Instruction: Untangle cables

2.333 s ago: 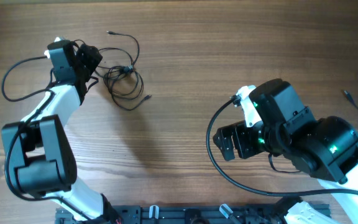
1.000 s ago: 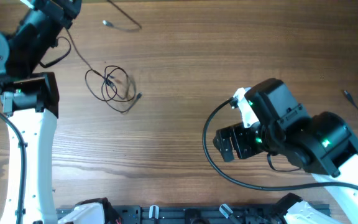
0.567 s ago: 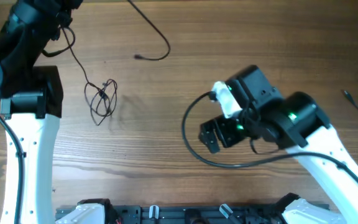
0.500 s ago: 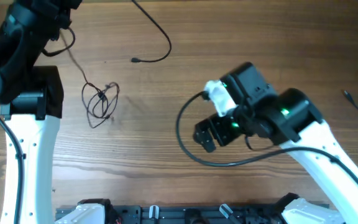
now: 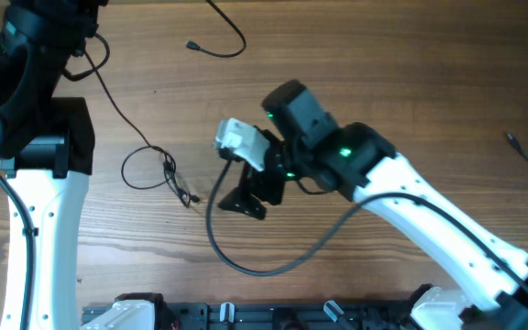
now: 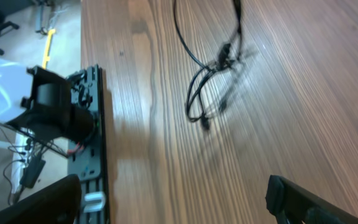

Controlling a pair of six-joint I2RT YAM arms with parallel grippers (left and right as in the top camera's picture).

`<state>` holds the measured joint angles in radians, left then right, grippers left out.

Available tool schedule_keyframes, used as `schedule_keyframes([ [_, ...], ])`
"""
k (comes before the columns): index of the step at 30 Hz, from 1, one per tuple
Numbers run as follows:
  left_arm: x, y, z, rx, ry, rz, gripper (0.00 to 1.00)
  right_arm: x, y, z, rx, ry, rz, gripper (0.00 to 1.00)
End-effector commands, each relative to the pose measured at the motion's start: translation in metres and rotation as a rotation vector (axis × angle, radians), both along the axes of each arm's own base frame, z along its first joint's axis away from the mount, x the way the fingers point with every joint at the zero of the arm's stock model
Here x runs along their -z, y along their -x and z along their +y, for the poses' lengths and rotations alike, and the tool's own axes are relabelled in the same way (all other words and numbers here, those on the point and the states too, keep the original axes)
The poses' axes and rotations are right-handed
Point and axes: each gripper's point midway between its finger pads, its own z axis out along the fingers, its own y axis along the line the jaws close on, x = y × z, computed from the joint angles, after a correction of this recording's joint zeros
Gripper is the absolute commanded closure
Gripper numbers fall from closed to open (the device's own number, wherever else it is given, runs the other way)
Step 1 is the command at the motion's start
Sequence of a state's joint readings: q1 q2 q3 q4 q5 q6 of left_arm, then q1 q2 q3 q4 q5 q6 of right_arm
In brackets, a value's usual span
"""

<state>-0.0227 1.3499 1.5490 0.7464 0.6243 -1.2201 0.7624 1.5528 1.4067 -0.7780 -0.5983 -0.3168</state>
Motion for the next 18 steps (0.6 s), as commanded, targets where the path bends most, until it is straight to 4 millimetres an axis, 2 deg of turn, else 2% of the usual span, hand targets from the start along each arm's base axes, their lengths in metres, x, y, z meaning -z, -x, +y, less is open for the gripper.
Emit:
schedule_keyframes([
  [1,-0.018,0.009,0.012,-0.004,0.1,-0.016,0.96,0.034,0.002,0.021,-0.045,0.018,0.07,0.02],
  [5,-0.031,0.015,0.026,-0.002,0.209,-0.034,0.96,0.056,-0.009,0.036,-0.005,0.024,0.12,0.02],
  [9,-0.043,0.026,0.027,0.016,0.228,-0.063,0.96,0.066,-0.017,0.044,0.018,0.015,0.137,0.02],
  [13,-0.058,0.042,0.026,0.035,0.232,-0.101,0.96,0.063,-0.026,0.051,0.046,-0.012,0.121,0.03],
  [18,-0.074,0.062,0.023,0.067,0.23,-0.145,0.96,0.049,-0.038,0.063,0.055,-0.087,0.069,0.11],
])
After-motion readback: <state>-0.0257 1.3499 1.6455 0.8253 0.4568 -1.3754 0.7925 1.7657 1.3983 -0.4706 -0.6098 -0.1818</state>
